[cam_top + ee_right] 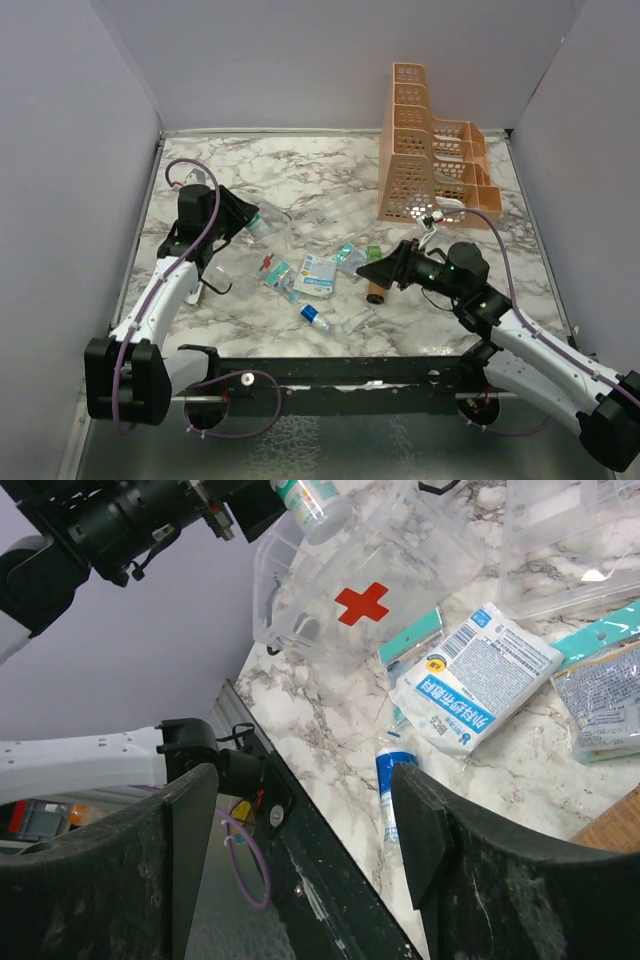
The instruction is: Organize the medicine kit
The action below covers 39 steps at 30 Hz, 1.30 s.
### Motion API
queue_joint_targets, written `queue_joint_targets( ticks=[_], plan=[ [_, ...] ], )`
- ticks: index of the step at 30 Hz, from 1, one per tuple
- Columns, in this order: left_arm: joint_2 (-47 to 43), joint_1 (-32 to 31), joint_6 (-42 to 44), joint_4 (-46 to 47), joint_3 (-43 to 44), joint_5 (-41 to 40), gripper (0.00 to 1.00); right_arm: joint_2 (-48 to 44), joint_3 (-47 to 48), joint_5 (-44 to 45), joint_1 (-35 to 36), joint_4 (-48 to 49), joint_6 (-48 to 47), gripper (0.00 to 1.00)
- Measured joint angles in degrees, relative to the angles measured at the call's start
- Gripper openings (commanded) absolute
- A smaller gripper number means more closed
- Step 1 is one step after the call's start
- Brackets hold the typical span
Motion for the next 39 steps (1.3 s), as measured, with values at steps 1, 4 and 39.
queue_joint_targets(
  ticks=[1,4,39],
  plan=[
    [1.27,0.09,0.02,0.02,-0.04,-0.37,0.25,0.52,0.00,-0.02,0.00,0.09,0.07,0.69],
    [5.11,0.09,-0.04,0.61,-0.55,-1.31,0.25,1.70,0.00,-0.04,0.00,0.42,0.33,0.69],
    [20.90,-5.25,-15.67,10.56,-4.70,-0.13,0.68,-0.26,-9.57,3.17,0.00,9.11,6.75,0.67]
  ],
)
